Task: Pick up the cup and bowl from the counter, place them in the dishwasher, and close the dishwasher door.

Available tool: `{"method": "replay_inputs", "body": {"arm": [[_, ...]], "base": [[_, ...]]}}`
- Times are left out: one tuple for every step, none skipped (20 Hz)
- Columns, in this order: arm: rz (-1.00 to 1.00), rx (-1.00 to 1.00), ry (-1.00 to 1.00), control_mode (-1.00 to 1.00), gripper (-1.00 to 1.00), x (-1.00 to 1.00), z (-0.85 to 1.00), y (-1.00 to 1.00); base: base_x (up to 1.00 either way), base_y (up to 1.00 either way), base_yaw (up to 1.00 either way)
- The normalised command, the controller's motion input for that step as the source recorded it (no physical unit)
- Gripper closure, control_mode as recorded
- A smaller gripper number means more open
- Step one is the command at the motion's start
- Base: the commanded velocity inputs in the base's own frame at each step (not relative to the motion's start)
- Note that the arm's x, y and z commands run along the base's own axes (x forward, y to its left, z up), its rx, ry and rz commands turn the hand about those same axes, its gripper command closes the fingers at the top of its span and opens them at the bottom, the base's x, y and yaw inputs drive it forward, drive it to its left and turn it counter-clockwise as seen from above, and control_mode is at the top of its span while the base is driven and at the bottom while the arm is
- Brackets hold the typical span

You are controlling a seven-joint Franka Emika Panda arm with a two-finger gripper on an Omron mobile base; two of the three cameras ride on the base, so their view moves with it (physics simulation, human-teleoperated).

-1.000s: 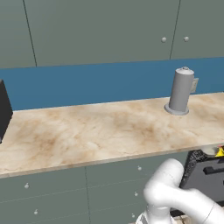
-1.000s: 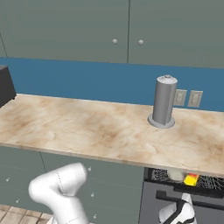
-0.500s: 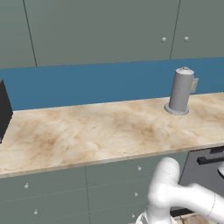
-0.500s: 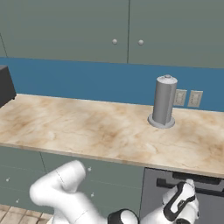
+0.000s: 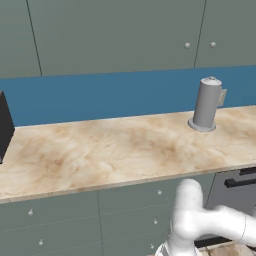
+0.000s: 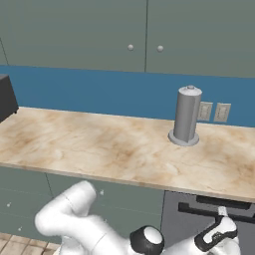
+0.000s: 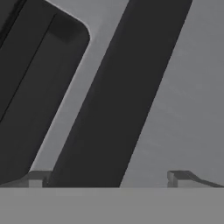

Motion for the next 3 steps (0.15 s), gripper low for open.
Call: {"method": "replay_inputs", "body": {"arm": [[0.0, -0.06, -0.08, -1.0, -1.0, 1.0, -1.0, 0.0], [-0.01, -0.09, -0.09, -1.0, -1.0, 1.0, -1.0, 0.0], [-0.02, -0.09, -0.08, -1.0, -1.0, 1.0, -1.0, 0.0]], "base": [[0.0, 0.0, 0.0], [0.0, 0.0, 0.0], [0.0, 0.0, 0.0]]}}
